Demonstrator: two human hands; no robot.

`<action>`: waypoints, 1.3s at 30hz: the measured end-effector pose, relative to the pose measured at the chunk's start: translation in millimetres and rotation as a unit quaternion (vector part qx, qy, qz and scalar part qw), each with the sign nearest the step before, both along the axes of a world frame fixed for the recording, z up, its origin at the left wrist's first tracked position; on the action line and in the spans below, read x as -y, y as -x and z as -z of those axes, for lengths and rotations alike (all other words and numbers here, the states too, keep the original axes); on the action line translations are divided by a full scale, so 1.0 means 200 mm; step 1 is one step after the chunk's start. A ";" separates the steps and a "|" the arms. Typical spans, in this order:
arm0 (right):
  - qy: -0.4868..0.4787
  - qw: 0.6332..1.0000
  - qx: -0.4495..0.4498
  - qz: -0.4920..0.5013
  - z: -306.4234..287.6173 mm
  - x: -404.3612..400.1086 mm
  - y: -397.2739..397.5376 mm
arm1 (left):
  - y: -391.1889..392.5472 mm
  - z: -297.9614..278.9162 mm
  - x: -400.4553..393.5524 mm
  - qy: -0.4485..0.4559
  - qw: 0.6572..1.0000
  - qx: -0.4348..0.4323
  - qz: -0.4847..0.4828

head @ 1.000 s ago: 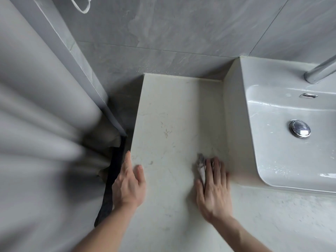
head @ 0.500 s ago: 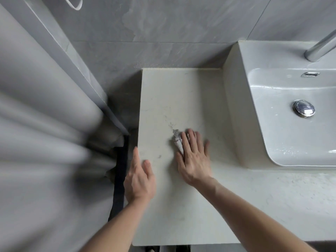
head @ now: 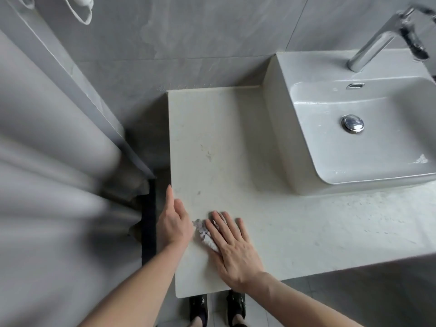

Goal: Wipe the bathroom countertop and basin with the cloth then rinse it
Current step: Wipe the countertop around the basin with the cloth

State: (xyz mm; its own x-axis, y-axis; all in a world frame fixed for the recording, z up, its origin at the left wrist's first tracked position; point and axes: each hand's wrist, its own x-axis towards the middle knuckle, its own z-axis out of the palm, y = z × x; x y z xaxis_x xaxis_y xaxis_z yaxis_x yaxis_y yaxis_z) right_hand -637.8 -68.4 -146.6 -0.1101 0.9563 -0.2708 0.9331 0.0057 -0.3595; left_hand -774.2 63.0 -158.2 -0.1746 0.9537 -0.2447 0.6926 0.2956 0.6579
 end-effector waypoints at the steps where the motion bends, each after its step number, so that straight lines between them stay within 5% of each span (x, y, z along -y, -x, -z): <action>1: 0.006 1.000 0.001 0.002 -0.01 0.08 -0.01 | 0.00 0.00 0.00 0.003 1.000 -0.005 0.002; 7: 0.023 0.998 0.051 0.027 -0.05 0.38 -0.21 | 0.00 0.00 0.00 0.020 1.000 -0.018 0.012; 11: 0.049 0.982 0.085 0.163 -0.03 0.46 -0.48 | 0.02 0.00 0.01 0.022 1.000 -0.008 0.020; 18: 0.090 0.862 0.073 0.494 -0.02 0.49 -1.00 | 0.00 -0.02 0.01 0.020 1.000 -0.003 0.015; 23: 0.086 0.825 0.056 0.556 -0.03 0.41 -0.95 | -0.03 -0.04 0.01 0.028 0.999 -0.025 0.020; 31: 0.059 0.970 0.033 0.234 -0.04 0.07 -0.59 | -0.05 -0.11 -0.01 0.111 0.983 -0.135 0.062; 35: 0.041 0.994 0.055 0.091 -0.03 0.16 -0.82 | -0.09 -0.17 0.00 0.127 0.969 -0.200 0.070; 39: 0.075 0.988 0.073 0.116 -0.04 0.42 -1.25 | -0.24 -0.23 0.24 0.094 0.932 -0.286 0.201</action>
State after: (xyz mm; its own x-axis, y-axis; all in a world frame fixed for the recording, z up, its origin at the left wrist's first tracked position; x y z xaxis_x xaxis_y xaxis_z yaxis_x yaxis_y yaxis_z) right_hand -388.1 -152.0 -138.4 0.1574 0.8988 -0.4090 0.9453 -0.2570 -0.2009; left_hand -727.0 15.6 -111.7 0.0341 0.9199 -0.3906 0.9938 0.0101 0.1106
